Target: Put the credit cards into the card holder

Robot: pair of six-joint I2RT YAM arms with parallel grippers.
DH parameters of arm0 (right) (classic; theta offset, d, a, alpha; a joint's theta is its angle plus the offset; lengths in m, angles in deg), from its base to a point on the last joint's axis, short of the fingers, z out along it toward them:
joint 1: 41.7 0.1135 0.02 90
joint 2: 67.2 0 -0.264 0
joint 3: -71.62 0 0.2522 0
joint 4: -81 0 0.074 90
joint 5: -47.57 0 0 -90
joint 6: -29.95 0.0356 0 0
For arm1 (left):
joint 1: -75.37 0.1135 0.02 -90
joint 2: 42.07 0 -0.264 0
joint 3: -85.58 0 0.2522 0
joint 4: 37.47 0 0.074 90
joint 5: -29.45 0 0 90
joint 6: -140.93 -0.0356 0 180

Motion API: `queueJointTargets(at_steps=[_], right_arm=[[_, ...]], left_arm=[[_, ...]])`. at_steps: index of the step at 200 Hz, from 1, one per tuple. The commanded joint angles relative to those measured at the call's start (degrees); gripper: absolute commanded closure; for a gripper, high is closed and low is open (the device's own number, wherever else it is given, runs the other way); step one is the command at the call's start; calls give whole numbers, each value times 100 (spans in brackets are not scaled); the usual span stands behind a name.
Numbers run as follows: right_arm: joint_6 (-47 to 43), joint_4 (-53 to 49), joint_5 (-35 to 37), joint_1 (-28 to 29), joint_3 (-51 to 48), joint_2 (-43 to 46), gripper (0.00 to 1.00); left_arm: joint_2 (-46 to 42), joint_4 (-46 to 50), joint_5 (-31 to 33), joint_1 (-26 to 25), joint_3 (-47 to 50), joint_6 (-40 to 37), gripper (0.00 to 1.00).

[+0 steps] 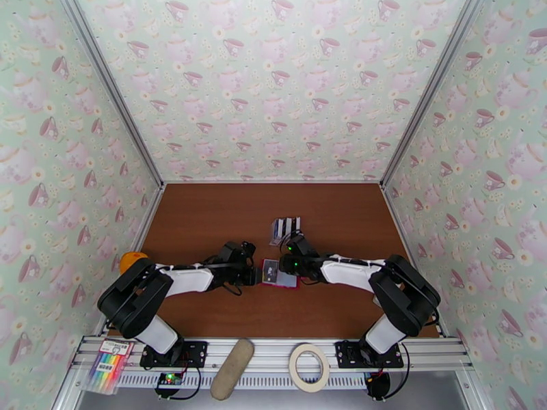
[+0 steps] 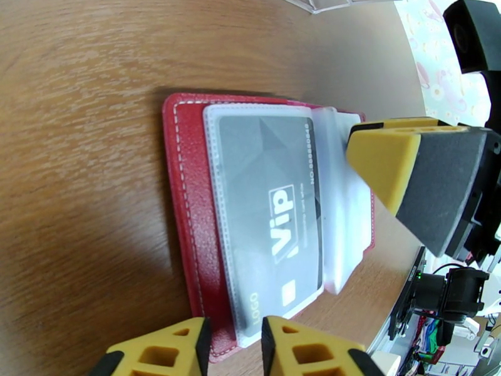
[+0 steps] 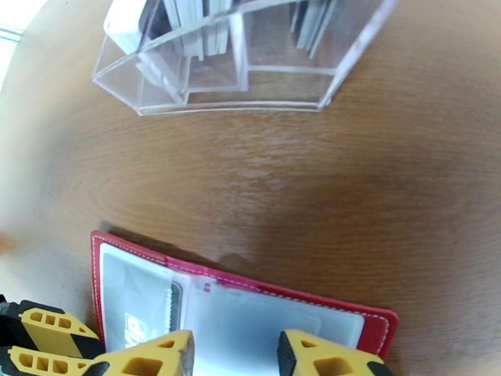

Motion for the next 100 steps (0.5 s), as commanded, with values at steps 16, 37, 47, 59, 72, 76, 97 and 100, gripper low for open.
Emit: queueJointTargets(at_steps=[16,37,47,59,72,76,97,100], right_arm=[[183,206,-275,100,-114,-103,58],[256,329,-396,135,-101,-129,58],[289,387,-448,158,-88,-149,58],[328,445,-495,183,-79,-172,58],[370,500,-539,213,-70,-173,58],[385,517,-548,216,-70,-170,58],[436,584,-593,240,-64,-170,58],[448,601,-607,245,-68,-173,58]], left_arm=[[138,-29,-52,-53,224,95,68],[159,-48,-72,-50,216,99,68],[202,-61,-117,-37,186,103,68],[236,-127,-168,-37,194,119,68],[247,-165,-197,-37,191,139,68],[245,-178,-208,-40,197,141,68],[253,-223,-258,-39,186,137,68],[250,-232,-263,-37,187,139,68]])
